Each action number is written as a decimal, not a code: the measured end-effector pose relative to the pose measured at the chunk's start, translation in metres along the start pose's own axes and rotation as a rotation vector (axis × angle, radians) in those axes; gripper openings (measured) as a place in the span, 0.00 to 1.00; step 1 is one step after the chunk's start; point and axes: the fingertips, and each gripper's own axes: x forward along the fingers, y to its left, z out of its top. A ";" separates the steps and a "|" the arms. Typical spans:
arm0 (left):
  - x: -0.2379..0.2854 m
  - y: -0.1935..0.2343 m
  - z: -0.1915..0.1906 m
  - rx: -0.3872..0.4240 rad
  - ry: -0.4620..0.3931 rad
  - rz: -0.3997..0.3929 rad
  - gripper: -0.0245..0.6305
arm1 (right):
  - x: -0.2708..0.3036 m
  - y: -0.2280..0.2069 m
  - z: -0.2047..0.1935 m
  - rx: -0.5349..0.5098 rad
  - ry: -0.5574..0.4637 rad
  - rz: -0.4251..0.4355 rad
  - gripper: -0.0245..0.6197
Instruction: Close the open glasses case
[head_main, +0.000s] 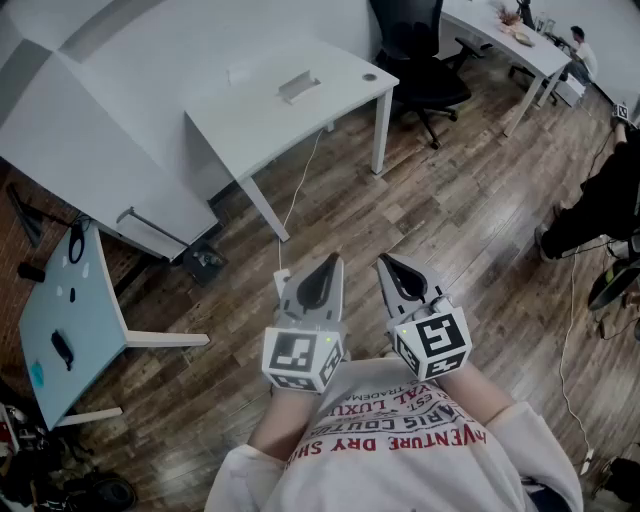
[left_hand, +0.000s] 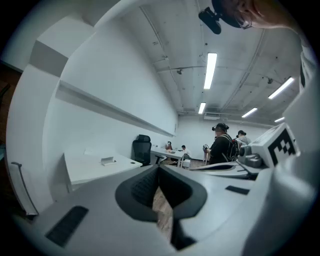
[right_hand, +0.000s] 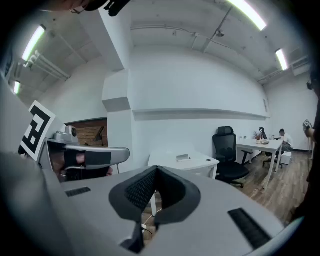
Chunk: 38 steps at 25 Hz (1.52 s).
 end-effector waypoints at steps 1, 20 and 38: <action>0.002 -0.001 -0.002 -0.001 0.001 -0.001 0.05 | 0.000 -0.002 -0.002 0.001 0.000 0.000 0.06; 0.055 -0.045 -0.017 -0.031 0.026 0.020 0.05 | -0.020 -0.068 -0.016 0.023 0.013 0.030 0.06; 0.139 0.038 -0.028 -0.061 0.091 0.019 0.05 | 0.089 -0.101 -0.018 0.048 0.075 0.058 0.06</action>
